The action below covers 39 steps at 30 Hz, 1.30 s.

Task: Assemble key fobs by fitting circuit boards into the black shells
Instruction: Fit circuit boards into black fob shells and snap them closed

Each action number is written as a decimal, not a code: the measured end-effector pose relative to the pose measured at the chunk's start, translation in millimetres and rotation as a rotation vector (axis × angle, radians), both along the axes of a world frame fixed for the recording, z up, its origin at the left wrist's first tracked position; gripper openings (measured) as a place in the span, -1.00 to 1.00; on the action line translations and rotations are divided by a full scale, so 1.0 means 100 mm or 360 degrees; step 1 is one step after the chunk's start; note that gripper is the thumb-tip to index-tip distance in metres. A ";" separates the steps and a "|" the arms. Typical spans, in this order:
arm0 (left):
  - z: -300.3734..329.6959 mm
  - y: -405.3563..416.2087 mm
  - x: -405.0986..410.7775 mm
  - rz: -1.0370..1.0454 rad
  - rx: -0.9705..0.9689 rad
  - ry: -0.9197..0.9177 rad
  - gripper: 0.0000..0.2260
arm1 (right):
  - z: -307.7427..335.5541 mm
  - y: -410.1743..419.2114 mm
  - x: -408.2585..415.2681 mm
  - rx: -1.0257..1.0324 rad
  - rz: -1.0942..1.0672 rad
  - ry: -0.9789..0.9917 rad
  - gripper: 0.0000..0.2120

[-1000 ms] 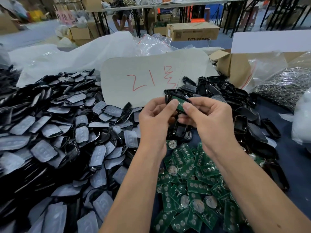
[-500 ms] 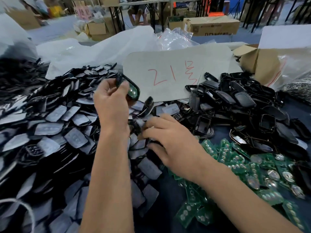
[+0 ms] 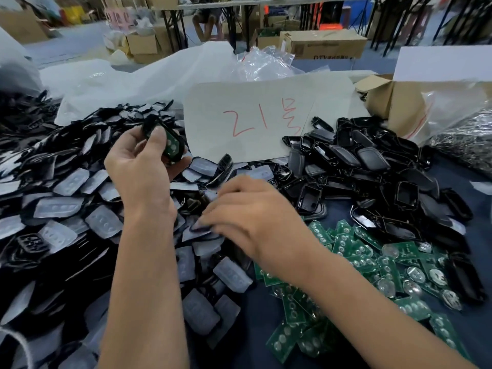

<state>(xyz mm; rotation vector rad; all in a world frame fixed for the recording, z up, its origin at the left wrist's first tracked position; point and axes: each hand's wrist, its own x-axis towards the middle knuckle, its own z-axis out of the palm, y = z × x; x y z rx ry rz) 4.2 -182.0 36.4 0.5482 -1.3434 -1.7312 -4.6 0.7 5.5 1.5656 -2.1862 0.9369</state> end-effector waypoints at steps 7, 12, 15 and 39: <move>-0.15 0.68 -0.28 -0.0445 -0.0349 -0.0142 -0.73 | 0.11 0.74 -0.40 -0.1013 -0.0553 -0.1595 -0.88; -0.41 1.26 -0.43 -0.0681 -0.0644 -0.0332 -0.86 | 0.10 1.06 -0.62 -0.1423 -0.0648 -0.1920 -0.92; -0.49 1.43 -0.44 -0.0848 -0.0615 -0.0363 -0.87 | 0.06 1.13 -0.64 -0.1416 -0.0676 -0.1892 -0.98; -0.37 1.55 -0.36 -0.1393 -0.0010 -0.0410 -0.74 | -0.07 1.25 -0.64 -0.1468 -0.0375 -0.2130 -0.69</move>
